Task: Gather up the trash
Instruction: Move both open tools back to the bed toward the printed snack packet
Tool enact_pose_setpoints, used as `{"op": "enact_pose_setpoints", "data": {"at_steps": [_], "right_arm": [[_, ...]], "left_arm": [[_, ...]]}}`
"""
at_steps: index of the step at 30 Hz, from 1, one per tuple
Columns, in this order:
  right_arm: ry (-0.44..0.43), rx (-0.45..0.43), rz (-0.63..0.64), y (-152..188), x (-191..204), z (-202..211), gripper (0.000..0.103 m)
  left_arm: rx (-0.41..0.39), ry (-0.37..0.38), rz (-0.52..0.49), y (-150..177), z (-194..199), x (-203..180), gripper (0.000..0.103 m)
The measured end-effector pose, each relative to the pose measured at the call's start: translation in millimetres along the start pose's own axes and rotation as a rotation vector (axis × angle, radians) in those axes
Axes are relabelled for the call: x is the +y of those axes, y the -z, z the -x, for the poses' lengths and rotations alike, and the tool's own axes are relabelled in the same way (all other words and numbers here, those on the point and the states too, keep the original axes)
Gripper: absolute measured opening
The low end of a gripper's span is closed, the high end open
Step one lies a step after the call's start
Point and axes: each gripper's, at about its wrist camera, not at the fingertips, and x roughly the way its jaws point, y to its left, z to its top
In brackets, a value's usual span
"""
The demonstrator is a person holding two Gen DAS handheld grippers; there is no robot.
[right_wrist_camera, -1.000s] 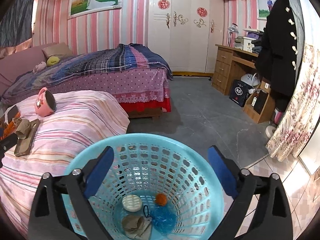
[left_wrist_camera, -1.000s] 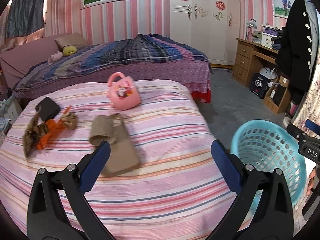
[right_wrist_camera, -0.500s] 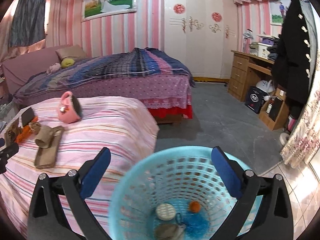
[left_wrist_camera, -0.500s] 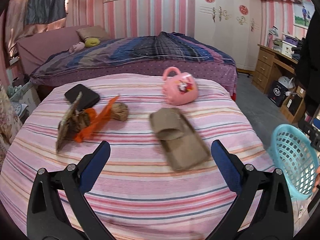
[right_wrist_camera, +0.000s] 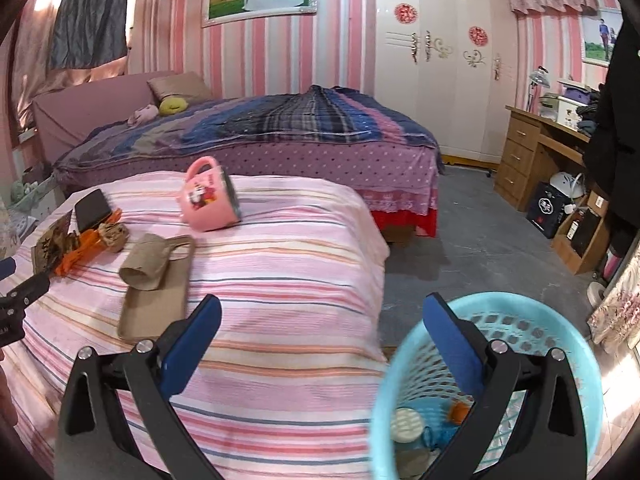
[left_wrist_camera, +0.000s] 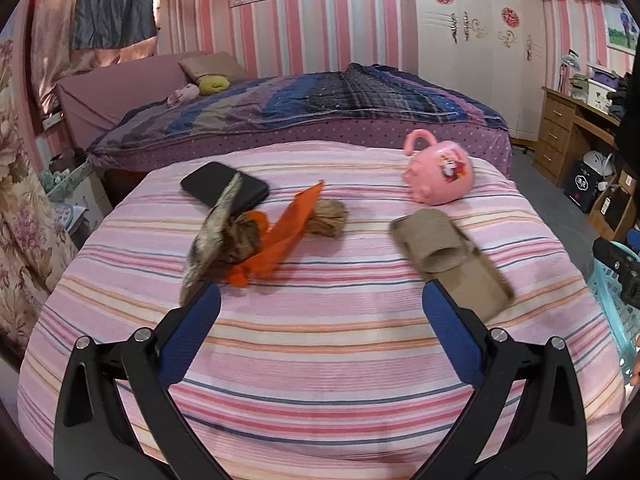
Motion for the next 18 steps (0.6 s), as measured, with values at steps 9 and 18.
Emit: {"op": "enact_pose_setpoints", "data": {"at_steps": [9, 18], "right_arm": [[-0.046, 0.027, 0.061, 3, 49, -15, 0.098], [-0.060, 0.042, 0.054, 5, 70, -27, 0.098]], "left_arm": [[0.021, -0.066, 0.019, 3, -11, 44, 0.097], [0.057, -0.124, 0.103, 2, -33, 93, 0.097]]}}
